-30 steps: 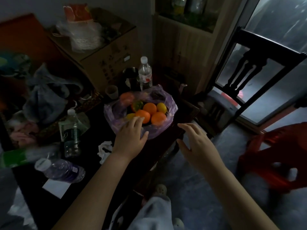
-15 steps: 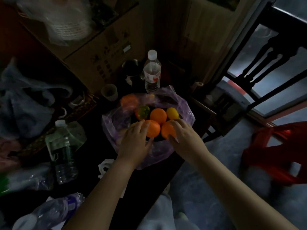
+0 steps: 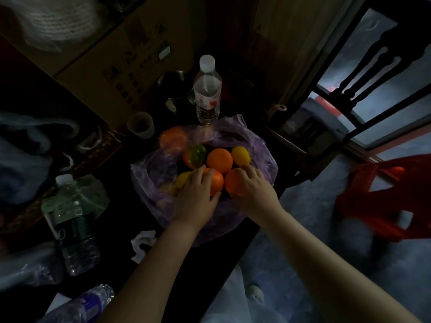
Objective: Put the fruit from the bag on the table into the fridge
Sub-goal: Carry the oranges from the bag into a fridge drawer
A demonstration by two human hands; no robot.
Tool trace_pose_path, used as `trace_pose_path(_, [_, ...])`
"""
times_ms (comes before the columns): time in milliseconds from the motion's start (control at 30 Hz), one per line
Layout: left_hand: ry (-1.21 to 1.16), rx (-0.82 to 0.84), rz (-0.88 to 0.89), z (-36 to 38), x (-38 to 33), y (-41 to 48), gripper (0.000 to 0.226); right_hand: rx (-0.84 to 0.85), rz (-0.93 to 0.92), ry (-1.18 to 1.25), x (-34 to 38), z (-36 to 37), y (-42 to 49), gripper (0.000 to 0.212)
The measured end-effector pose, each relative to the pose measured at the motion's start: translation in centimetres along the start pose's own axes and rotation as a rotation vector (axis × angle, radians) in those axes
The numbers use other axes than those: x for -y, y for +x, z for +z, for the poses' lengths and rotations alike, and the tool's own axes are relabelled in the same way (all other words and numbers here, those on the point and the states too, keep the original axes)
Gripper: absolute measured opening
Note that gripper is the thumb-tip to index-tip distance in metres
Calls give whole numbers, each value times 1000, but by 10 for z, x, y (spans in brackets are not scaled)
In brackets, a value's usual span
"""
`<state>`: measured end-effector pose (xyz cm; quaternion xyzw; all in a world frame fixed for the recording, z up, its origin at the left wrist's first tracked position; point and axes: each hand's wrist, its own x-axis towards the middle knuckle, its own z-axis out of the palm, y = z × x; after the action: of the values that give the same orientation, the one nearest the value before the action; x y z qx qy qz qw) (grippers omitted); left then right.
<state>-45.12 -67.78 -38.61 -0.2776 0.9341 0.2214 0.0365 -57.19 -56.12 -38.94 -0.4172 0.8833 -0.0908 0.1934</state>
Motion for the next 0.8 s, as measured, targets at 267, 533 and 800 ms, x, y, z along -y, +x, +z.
trace_pose_path(267, [-87, -2, -5, 10, 2, 3, 51, 12, 44, 0, -1, 8, 3, 76])
trace_pose_path(533, [-122, -104, 44, 2, -2, -3, 54, -129, -1, 24, -2, 0, -9, 76])
trace_pose_path(800, [-115, -273, 159, -39, -38, -50, 59, -347, -43, 70, 6, -48, -84, 76])
